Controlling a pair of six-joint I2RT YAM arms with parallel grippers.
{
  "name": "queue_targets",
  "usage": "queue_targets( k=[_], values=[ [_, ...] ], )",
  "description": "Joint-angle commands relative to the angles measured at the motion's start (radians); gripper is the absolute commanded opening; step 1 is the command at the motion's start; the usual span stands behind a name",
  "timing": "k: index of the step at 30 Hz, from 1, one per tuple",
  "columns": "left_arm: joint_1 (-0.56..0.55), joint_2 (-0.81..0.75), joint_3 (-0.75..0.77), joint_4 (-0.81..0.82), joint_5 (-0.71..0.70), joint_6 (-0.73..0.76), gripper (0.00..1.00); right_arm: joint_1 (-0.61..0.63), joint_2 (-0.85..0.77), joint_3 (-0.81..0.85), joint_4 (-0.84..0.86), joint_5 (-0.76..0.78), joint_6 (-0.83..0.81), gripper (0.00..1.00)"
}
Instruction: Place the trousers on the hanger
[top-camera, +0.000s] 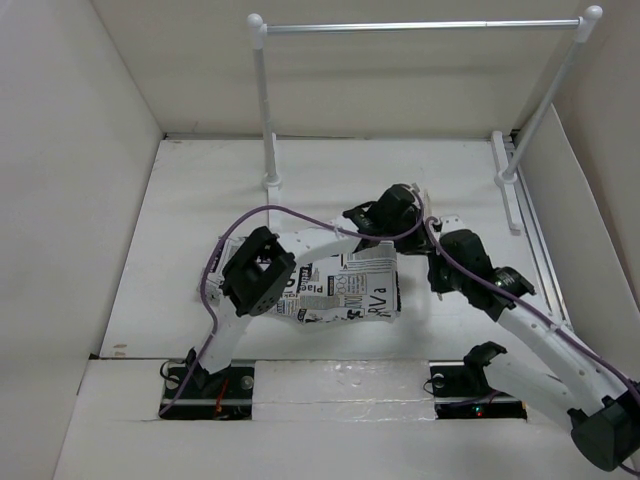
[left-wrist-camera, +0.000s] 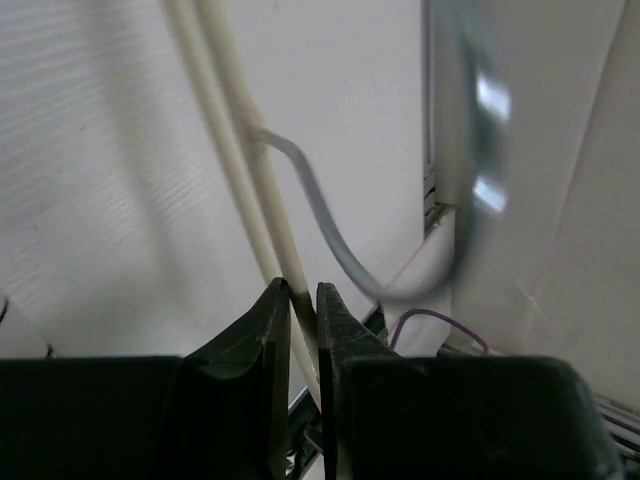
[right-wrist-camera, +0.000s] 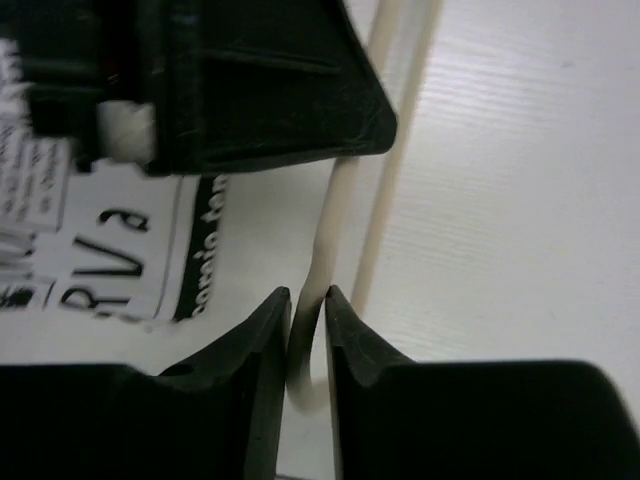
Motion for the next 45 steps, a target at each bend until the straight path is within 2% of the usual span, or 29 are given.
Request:
queue_targets(
  k=[1, 2, 3, 5, 6, 9, 11, 13, 14, 16, 20, 25, 28, 33, 41, 45],
  values=[
    [-0.005, -0.067, -0.094, 0.068, -0.029, 0.034, 0.00, 0.033, -0.077, -0.005, -0.004, -0.056, 0.050, 0.28],
    [-0.005, -0.084, -0.116, 0.102, -0.029, 0.026, 0.00, 0.033, -0.091, -0.013, -0.008, -0.062, 0.058, 0.33],
    [-0.005, -0.093, -0.154, 0.116, -0.031, 0.019, 0.00, 0.033, -0.103, -0.014, -0.023, -0.083, 0.056, 0.47],
    [-0.005, -0.110, -0.188, 0.148, -0.034, -0.003, 0.00, 0.033, -0.129, -0.008, -0.043, -0.096, 0.058, 0.55],
    [-0.005, -0.113, -0.211, 0.156, -0.042, -0.008, 0.00, 0.033, -0.136, -0.004, -0.069, -0.100, 0.056, 0.63],
    [-0.014, -0.130, -0.252, 0.173, -0.049, -0.023, 0.00, 0.021, -0.159, 0.027, -0.116, -0.138, 0.047, 0.68],
    [-0.025, -0.161, -0.285, 0.205, -0.055, -0.038, 0.00, 0.010, -0.172, 0.038, -0.118, -0.161, 0.027, 0.66],
    [-0.025, -0.190, -0.347, 0.228, -0.083, -0.051, 0.00, -0.014, -0.174, 0.044, -0.106, -0.198, 0.016, 0.54],
    [-0.037, -0.228, -0.370, 0.254, -0.101, -0.064, 0.00, -0.025, -0.169, 0.041, -0.095, -0.211, 0.006, 0.43],
    [-0.047, -0.291, -0.477, 0.333, -0.144, -0.109, 0.00, -0.071, -0.137, 0.003, -0.025, -0.298, -0.011, 0.00],
    [-0.056, -0.323, -0.564, 0.383, -0.186, -0.135, 0.00, -0.116, -0.099, -0.053, 0.110, -0.384, -0.019, 0.00],
    [-0.076, -0.330, -0.630, 0.437, -0.206, -0.153, 0.00, -0.201, 0.041, -0.120, 0.290, -0.504, -0.019, 0.00],
    [-0.076, -0.311, -0.637, 0.435, -0.210, -0.158, 0.00, -0.223, 0.152, -0.140, 0.405, -0.577, -0.022, 0.08],
    [-0.076, -0.311, -0.659, 0.409, -0.262, -0.156, 0.00, -0.223, 0.260, -0.183, 0.541, -0.599, 0.030, 0.24],
    [-0.085, -0.351, -0.714, 0.374, -0.307, -0.158, 0.00, -0.212, 0.344, -0.252, 0.696, -0.636, 0.084, 0.37],
    [-0.085, -0.356, -0.730, 0.346, -0.331, -0.163, 0.00, -0.183, 0.381, -0.267, 0.721, -0.654, 0.113, 0.44]
  ],
)
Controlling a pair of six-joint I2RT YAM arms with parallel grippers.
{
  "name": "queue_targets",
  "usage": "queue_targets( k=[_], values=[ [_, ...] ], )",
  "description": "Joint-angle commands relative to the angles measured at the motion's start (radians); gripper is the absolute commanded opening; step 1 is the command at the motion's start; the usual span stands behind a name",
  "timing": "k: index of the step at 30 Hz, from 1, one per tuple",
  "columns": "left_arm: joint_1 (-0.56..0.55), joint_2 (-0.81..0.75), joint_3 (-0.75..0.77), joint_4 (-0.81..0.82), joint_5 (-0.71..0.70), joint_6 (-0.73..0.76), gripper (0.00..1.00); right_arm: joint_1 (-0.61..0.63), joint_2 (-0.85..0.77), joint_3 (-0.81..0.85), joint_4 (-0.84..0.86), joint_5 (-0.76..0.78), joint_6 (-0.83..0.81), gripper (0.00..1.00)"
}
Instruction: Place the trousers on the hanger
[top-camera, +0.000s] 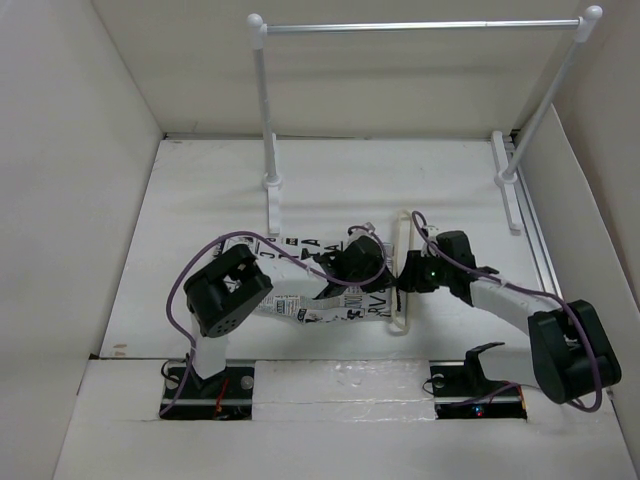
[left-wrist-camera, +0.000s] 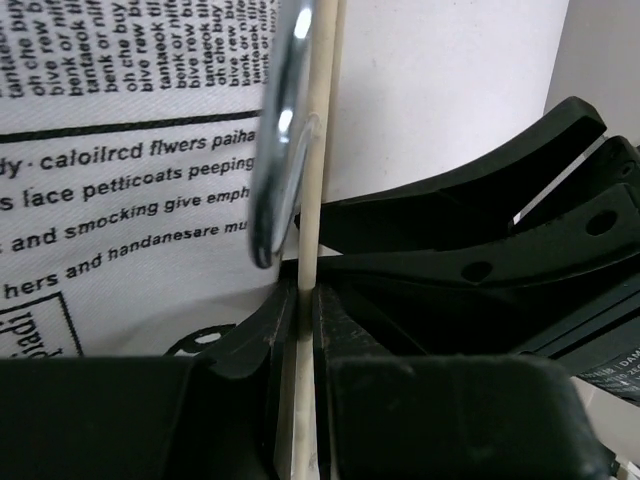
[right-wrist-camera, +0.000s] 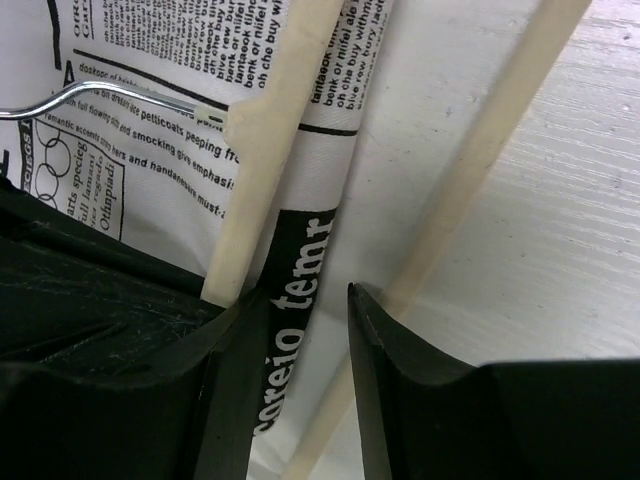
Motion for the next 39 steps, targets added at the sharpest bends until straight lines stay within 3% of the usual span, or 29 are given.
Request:
queue_targets(
  k=[1, 6, 9, 12, 13, 14, 20, 28, 35, 39],
  values=[
    [-0.006, -0.058, -0.020, -0.020, -0.041, -0.009, 0.00, 0.033, 0.005, -0.007, 0.102, -0.035, 0.032, 0.44],
    [-0.015, -0.068, -0.035, -0.046, -0.098, -0.006, 0.00, 0.042, 0.034, -0.031, 0.136, -0.066, 0.056, 0.46],
    [-0.015, -0.068, -0.028, -0.067, -0.123, -0.007, 0.00, 0.042, 0.065, -0.054, 0.183, -0.107, 0.067, 0.35],
    [-0.015, -0.067, -0.015, -0.094, -0.153, 0.003, 0.00, 0.019, 0.093, -0.066, 0.215, -0.150, 0.073, 0.16],
    [-0.015, -0.067, -0.012, -0.104, -0.159, 0.009, 0.00, 0.010, 0.088, -0.068, 0.209, -0.156, 0.067, 0.02],
    [-0.015, -0.070, -0.012, -0.104, -0.167, 0.013, 0.00, -0.019, 0.079, -0.066, 0.199, -0.158, 0.059, 0.00],
    [-0.015, -0.101, -0.020, -0.155, -0.221, 0.057, 0.00, -0.157, -0.089, 0.015, -0.027, -0.130, -0.054, 0.00],
    [-0.015, -0.131, -0.034, -0.247, -0.288, 0.131, 0.00, -0.474, -0.265, 0.101, -0.278, -0.199, -0.217, 0.00],
    [0.026, -0.199, -0.141, -0.285, -0.317, 0.125, 0.00, -0.637, -0.253, 0.145, -0.354, -0.300, -0.278, 0.00],
    [0.027, -0.240, -0.153, -0.314, -0.334, 0.145, 0.00, -0.671, -0.230, 0.130, -0.352, -0.301, -0.333, 0.00]
  ],
)
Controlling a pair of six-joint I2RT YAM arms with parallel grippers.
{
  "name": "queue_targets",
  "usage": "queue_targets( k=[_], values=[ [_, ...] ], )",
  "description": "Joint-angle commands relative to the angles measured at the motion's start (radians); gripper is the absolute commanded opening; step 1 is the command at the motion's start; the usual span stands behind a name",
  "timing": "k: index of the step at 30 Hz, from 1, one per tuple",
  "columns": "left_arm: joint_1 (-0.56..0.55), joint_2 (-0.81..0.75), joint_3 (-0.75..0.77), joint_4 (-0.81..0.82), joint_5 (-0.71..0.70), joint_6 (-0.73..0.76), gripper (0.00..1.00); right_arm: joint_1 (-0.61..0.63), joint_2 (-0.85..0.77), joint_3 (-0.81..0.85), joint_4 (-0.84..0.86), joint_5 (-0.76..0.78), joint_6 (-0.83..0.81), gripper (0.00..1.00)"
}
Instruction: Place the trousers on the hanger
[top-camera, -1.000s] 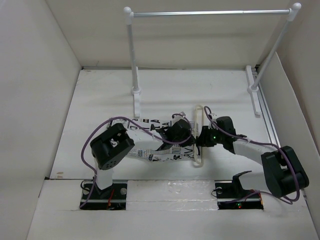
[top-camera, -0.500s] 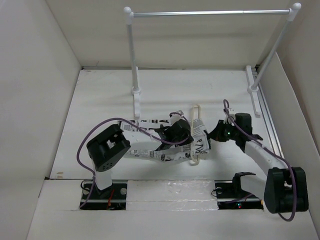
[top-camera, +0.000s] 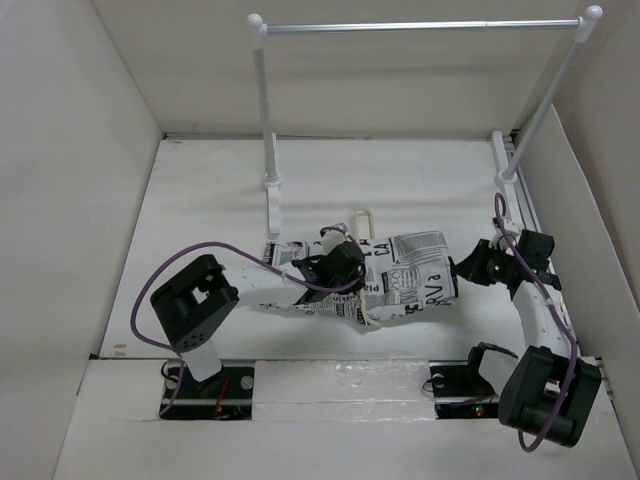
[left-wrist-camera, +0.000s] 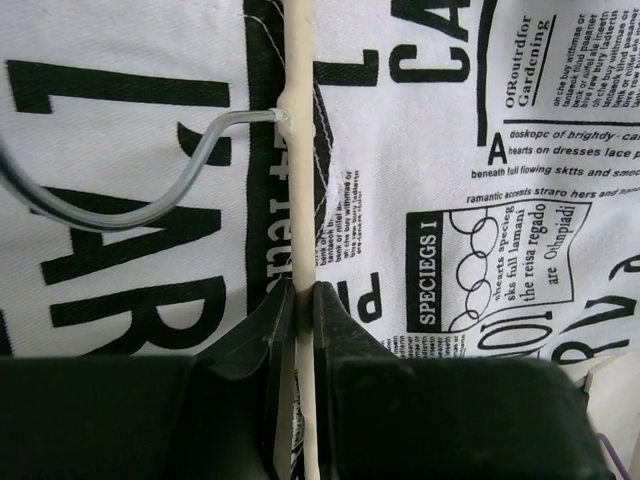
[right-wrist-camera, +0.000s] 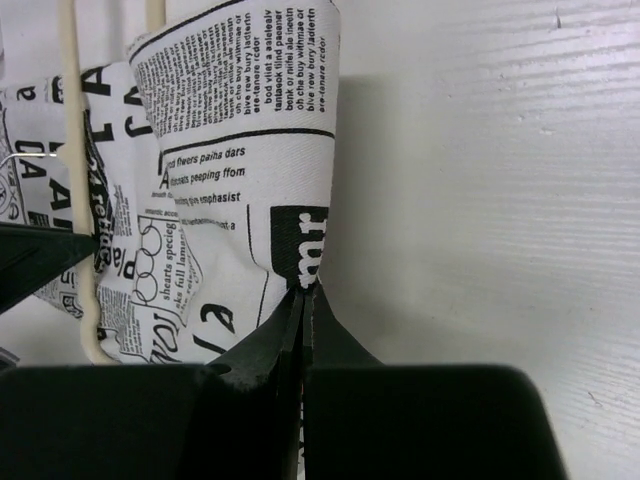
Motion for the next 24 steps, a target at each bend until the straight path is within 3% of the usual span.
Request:
queue_targets(
  k=[1, 10, 14, 24],
  values=[
    [0.012, -0.056, -0.020, -0.110, -0.076, 0.050, 0.00, -0.049, 0.012, 0.032, 0.012, -0.021, -0.081, 0.00],
    [-0.023, -0.067, -0.019, -0.162, -0.079, 0.139, 0.00, -0.083, 0.135, 0.053, 0.156, -0.083, 0.037, 0.00],
    [-0.055, -0.017, 0.052, -0.243, -0.082, 0.139, 0.00, -0.083, 0.166, 0.094, 0.179, -0.090, 0.066, 0.00],
    [-0.084, -0.046, 0.049, -0.307, 0.007, 0.130, 0.00, -0.052, 0.238, 0.174, 0.269, -0.083, 0.157, 0.00]
  ],
)
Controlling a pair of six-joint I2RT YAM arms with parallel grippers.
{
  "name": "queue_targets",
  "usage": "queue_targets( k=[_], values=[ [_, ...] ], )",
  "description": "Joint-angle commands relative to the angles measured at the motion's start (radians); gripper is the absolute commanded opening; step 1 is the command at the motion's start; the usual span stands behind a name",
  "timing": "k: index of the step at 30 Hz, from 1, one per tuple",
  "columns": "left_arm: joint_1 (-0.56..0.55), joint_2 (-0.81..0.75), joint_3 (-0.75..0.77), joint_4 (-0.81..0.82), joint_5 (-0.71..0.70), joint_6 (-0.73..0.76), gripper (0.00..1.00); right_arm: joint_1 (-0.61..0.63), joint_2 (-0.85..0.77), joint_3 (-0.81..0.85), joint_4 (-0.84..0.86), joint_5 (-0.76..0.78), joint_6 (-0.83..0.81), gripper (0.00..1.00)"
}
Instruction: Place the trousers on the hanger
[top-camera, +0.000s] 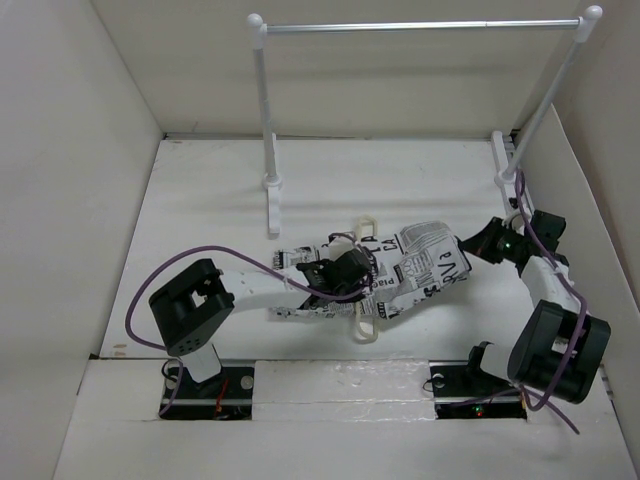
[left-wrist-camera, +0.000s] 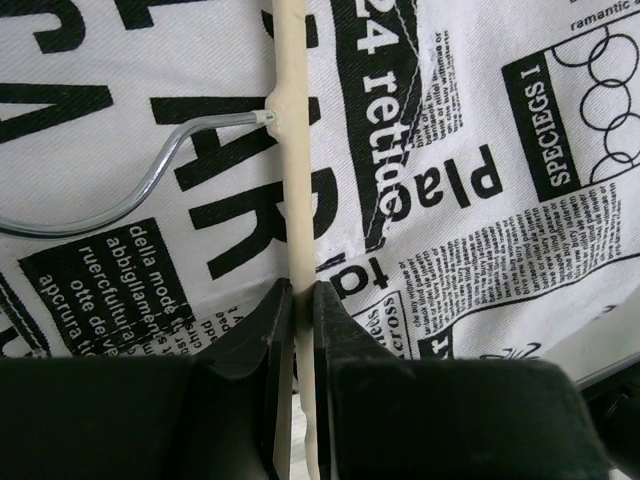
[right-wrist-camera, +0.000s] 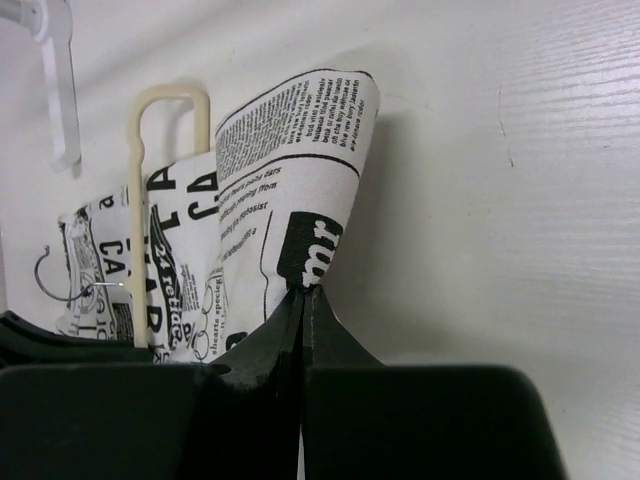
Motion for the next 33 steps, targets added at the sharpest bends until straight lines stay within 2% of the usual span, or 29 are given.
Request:
queue_targets(
  k=[1, 6, 12, 13, 14, 16, 17, 19, 20, 23, 26, 27, 29, 30, 32, 33],
  values=[
    [-0.015, -0.024, 0.023, -0.152, 0.005, 0.031, 0.00, 0.011, 0.012, 0.041, 0.097, 0.010, 0.010, 0.00],
    [-0.015, -0.015, 0.063, -0.152, -0.058, -0.001, 0.00, 0.011, -0.038, 0.009, 0.032, 0.053, -0.036, 0.00],
    [-0.015, 0.000, 0.149, -0.183, -0.098, -0.055, 0.00, 0.011, -0.142, -0.131, -0.014, 0.122, -0.038, 0.02],
    [-0.015, -0.006, 0.153, -0.189, -0.104, -0.061, 0.00, 0.011, -0.149, -0.140, -0.017, 0.130, -0.038, 0.07],
    [-0.015, -0.015, 0.161, -0.222, -0.116, -0.070, 0.00, 0.011, -0.155, -0.143, -0.021, 0.134, -0.044, 0.18],
    [-0.015, -0.030, 0.170, -0.252, -0.147, -0.094, 0.00, 0.011, -0.179, -0.125, -0.075, 0.175, -0.050, 0.31],
    [-0.015, -0.050, 0.173, -0.277, -0.157, -0.105, 0.00, 0.011, -0.191, -0.109, -0.092, 0.179, -0.050, 0.40],
    [-0.015, -0.069, 0.178, -0.295, -0.182, -0.131, 0.00, 0.011, -0.228, -0.086, -0.100, 0.173, -0.044, 0.48],
    [-0.015, -0.081, 0.182, -0.302, -0.187, -0.139, 0.00, 0.032, -0.237, -0.070, -0.112, 0.170, -0.038, 0.55],
    [-0.050, -0.075, 0.227, -0.340, -0.235, -0.165, 0.00, 0.092, -0.257, 0.001, -0.150, 0.183, -0.035, 0.59],
    [-0.063, -0.043, 0.273, -0.370, -0.280, -0.162, 0.00, 0.223, -0.279, 0.065, -0.128, 0.197, -0.029, 0.60],
    [-0.072, -0.038, 0.279, -0.373, -0.286, -0.159, 0.00, 0.321, -0.279, 0.078, -0.115, 0.203, -0.027, 0.63],
    [-0.072, -0.027, 0.271, -0.368, -0.286, -0.159, 0.00, 0.417, -0.226, 0.122, -0.156, 0.322, -0.042, 0.66],
    [-0.072, -0.030, 0.255, -0.353, -0.279, -0.160, 0.00, 0.472, -0.172, 0.144, -0.181, 0.437, -0.059, 0.69],
    [-0.072, -0.043, 0.229, -0.333, -0.271, -0.160, 0.00, 0.472, -0.115, 0.138, -0.175, 0.510, -0.073, 0.72],
    [-0.072, -0.049, 0.209, -0.327, -0.265, -0.160, 0.00, 0.457, -0.086, 0.129, -0.111, 0.513, -0.084, 0.75]
  ],
)
